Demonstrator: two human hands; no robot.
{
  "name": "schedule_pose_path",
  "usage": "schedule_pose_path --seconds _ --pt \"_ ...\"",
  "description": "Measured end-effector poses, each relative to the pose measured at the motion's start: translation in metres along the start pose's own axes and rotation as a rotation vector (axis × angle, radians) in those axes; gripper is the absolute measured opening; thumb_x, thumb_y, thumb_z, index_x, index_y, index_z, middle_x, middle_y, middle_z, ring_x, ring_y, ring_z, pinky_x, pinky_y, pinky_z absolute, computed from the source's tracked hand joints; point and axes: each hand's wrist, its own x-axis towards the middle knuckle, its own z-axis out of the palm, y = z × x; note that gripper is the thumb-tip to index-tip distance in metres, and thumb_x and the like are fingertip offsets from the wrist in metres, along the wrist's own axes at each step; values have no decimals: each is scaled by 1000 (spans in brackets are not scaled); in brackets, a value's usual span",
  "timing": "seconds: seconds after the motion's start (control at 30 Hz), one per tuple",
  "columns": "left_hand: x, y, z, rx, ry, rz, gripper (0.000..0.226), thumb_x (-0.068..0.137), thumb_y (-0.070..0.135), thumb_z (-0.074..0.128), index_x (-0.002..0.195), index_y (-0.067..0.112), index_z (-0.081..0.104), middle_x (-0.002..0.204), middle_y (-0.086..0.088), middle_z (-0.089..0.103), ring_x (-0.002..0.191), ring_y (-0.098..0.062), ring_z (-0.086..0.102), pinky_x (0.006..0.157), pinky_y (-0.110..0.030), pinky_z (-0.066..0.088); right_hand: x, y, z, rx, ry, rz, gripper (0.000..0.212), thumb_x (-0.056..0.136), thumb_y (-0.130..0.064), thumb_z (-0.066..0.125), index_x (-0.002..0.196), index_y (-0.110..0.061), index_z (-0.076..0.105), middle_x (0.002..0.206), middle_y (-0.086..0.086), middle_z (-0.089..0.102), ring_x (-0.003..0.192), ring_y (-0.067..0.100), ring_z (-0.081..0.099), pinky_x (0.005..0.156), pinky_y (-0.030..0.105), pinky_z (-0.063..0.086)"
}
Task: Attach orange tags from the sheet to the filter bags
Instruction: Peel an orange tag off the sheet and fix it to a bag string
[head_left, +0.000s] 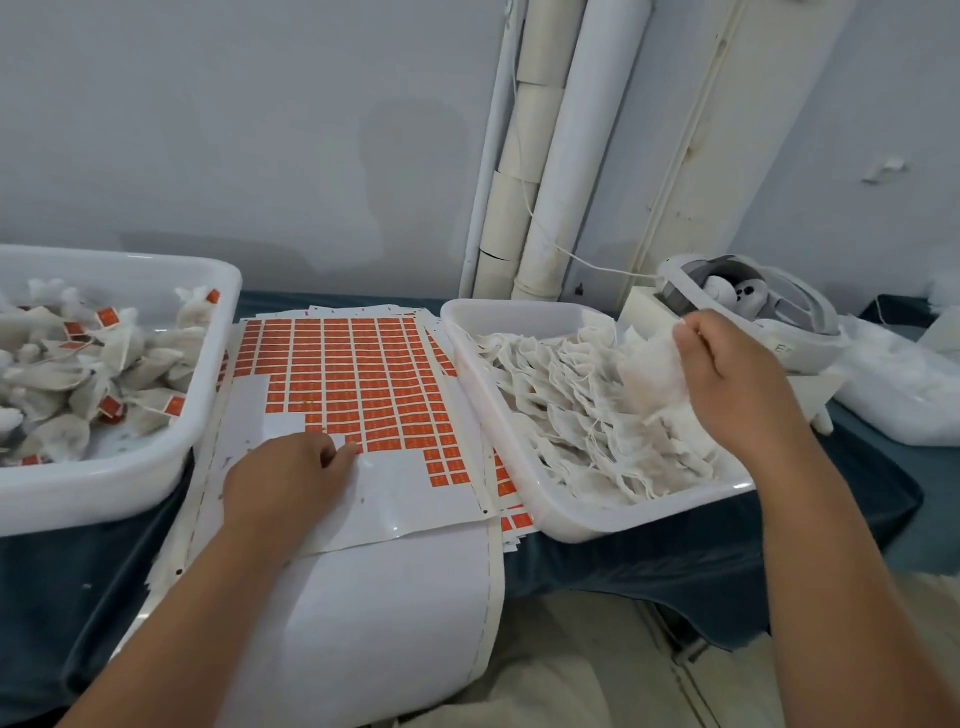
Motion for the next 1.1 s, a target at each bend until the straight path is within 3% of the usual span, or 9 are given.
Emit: schedule_pose_path --seconds 0.17,0.27,0.33,0.43,0.6,0.7,0.9,1.0,1.1 --pt "5 7 -35 -169 -129 -49 45 105 57 37 83 28 62 75 16 62 66 -6 55 70 -25 43 -10 -83 36 353 -52 -135 22 110 -41 43 93 -38 57 91 -28 63 81 -8 59 61 5 37" --pt "-1 18 -85 -455 49 -62 37 104 57 43 84 32 63 72 13 64 66 -5 61 56 -16 41 -23 -119 69 460 -236 -140 23 108 -43 48 92 -37 62 90 -26 66 81 -5 61 61 10 40" --pt "-16 27 -116 -709 87 83 32 97 66 47 97 40 66 87 20 69 81 1 66 60 -10 49 -33 -136 86 502 -346 -159 21 107 -47 48 97 -39 65 94 -26 68 83 -3 63 65 19 44" --pt "-46 35 -141 -962 -292 247 53 85 73 62 131 49 56 121 33 63 112 8 61 84 -4 50 -49 -154 102 624 -494 -220 16 107 -45 51 105 -45 67 96 -22 70 86 1 66 65 18 51" --pt "-71 30 -136 -1048 -457 106 31 88 46 79 117 38 70 105 22 74 101 -3 70 81 -23 58 -74 -160 114 694 -559 -118 12 104 -48 56 105 -48 68 100 -25 70 94 -5 64 75 19 50" --pt "-70 22 -134 -1049 -387 10 19 92 48 72 100 32 76 91 17 75 87 -4 71 72 -21 56 -80 -155 114 752 -583 -7 10 101 -52 58 107 -51 66 85 -12 71 68 2 65 61 17 52" --pt "-69 20 -132 -1106 -388 -34 21 107 42 51 116 35 68 105 22 74 102 2 68 91 -28 55 -82 -144 110 827 -632 180 26 101 -52 58 89 -35 73 70 0 64 53 6 52 58 15 48" --pt "-72 22 -134 -1144 -436 40 24 109 43 45 104 39 68 101 18 70 100 0 66 80 -14 54 -83 -142 111 1138 -752 317 36 103 -47 57 83 -20 69 68 5 55 48 9 43 49 17 42" --pt "-75 26 -140 -1175 -479 100 16 103 52 52 102 44 66 101 20 70 98 -3 67 81 -15 53 -82 -140 115 1517 -880 406 30 103 -38 59 82 -18 68 65 2 50 42 6 39 40 15 37"
